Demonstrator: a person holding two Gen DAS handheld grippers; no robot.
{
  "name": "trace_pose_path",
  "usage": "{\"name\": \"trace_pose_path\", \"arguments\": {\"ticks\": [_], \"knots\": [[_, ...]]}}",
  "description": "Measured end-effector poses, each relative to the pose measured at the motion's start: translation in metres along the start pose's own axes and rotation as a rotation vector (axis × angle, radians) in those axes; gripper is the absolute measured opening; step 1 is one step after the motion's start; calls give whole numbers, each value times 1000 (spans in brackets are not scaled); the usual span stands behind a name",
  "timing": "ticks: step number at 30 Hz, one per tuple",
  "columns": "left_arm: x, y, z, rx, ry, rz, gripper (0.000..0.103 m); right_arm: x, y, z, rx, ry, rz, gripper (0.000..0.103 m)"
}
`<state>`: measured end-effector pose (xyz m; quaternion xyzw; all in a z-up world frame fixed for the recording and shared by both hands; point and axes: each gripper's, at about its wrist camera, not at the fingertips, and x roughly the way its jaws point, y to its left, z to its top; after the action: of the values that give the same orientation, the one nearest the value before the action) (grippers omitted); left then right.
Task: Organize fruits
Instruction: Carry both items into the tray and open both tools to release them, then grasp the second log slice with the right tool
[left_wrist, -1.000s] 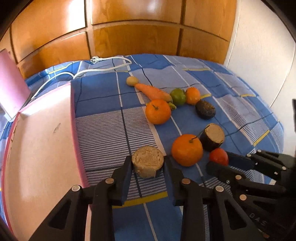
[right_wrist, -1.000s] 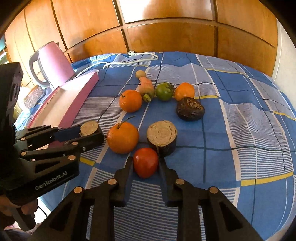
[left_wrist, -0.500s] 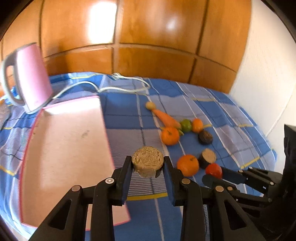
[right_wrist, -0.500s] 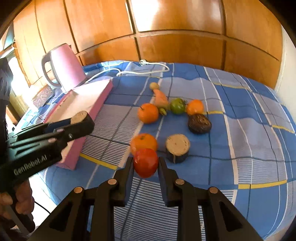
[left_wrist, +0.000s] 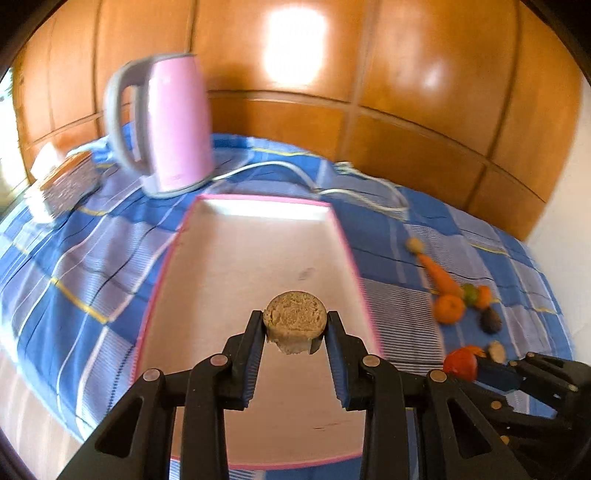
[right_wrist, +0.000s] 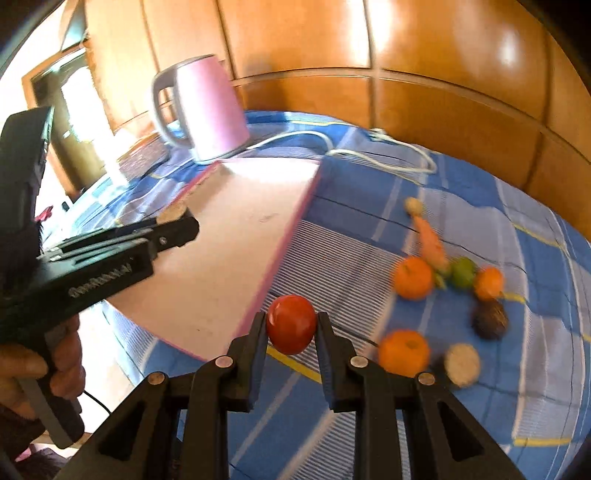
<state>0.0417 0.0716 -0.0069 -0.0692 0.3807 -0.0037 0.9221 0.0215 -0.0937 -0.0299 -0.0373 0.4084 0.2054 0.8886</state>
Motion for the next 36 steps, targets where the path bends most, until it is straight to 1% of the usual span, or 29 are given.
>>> {"name": "trace_pose_path", "arguments": {"ticks": [4, 9, 11, 12, 14, 18, 22, 28, 36], "knots": [[3, 18, -2, -46, 6, 41, 33, 16, 16, 19, -27, 14, 32, 26], [9, 40, -3, -113, 19, 90, 34, 31, 35, 42, -44, 2, 31, 26], [10, 48, -3, -135, 21, 100, 41, 37, 39, 49, -39, -3, 29, 26], [9, 50, -3, -140, 18, 108, 42, 38, 42, 51, -37, -11, 20, 29], [8, 53, -4, -145, 15, 118, 44, 40, 45, 53, -34, -16, 14, 31], [6, 57, -7, -161, 18, 119, 44, 40, 44, 46, -19, -11, 6, 31], [5, 51, -11, -151, 22, 107, 45, 34, 29, 30, 34, 1, -15, 31], [4, 28, -16, -95, 28, 72, 46, 19, -2, 8, 127, -3, -68, 31], [1, -9, -22, 9, 36, -15, 47, -7, -42, -21, 232, -22, -149, 31]]}}
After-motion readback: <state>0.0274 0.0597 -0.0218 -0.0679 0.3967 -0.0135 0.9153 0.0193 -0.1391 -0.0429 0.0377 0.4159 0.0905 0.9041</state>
